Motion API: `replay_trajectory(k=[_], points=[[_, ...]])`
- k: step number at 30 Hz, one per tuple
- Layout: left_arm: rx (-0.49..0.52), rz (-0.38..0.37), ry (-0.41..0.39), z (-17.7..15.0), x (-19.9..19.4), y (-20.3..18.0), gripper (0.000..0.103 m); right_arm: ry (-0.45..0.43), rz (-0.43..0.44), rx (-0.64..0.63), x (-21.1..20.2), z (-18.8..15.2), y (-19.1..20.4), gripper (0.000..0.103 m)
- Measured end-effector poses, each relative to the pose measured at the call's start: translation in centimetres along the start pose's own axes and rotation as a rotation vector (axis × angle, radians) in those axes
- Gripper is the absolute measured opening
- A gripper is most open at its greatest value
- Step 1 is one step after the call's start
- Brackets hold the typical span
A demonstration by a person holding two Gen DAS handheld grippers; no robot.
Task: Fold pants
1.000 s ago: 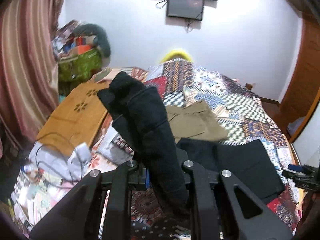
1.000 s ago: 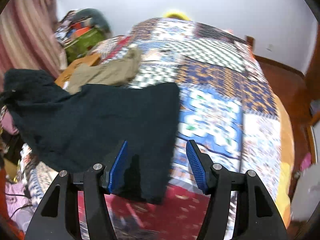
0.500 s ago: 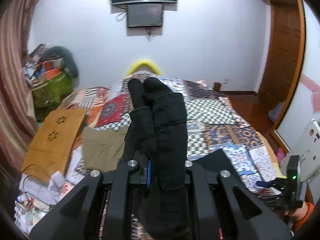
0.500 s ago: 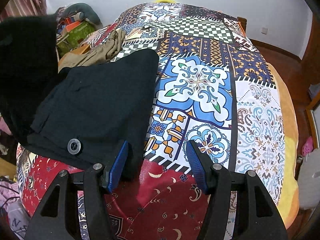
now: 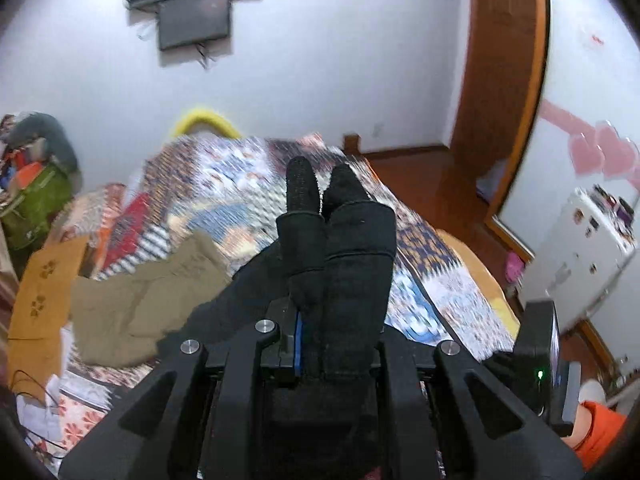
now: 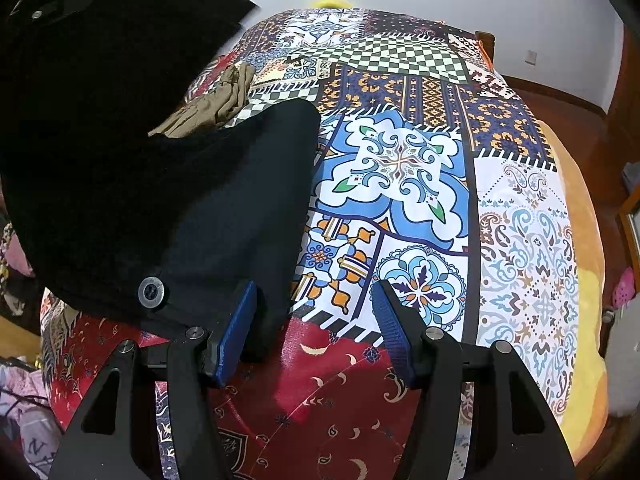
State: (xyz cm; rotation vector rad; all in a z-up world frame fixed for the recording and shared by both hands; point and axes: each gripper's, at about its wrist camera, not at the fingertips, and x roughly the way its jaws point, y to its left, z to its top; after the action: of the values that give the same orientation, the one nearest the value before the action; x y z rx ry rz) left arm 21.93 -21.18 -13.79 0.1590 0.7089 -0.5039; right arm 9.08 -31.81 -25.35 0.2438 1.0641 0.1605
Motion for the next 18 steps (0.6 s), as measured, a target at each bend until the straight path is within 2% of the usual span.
replay_trajectory(k=[8,14,18], points=[[0.057,-0.067,0.167,-4.6,4.1,-3.4,0.013,-0.006,0.005,0.004,-0.7,-0.2,0.1,0.056],[0.017,-0.091,0.244,-7.0,5.6,-3.6,0.013,-0.011,0.005,0.009,-1.5,-0.7,-0.1,0.056],[0.037,-0.072,0.308,-7.9,6.1,-4.1,0.021,-0.009,0.000,0.005,-2.0,-1.1,-0.1,0.056]])
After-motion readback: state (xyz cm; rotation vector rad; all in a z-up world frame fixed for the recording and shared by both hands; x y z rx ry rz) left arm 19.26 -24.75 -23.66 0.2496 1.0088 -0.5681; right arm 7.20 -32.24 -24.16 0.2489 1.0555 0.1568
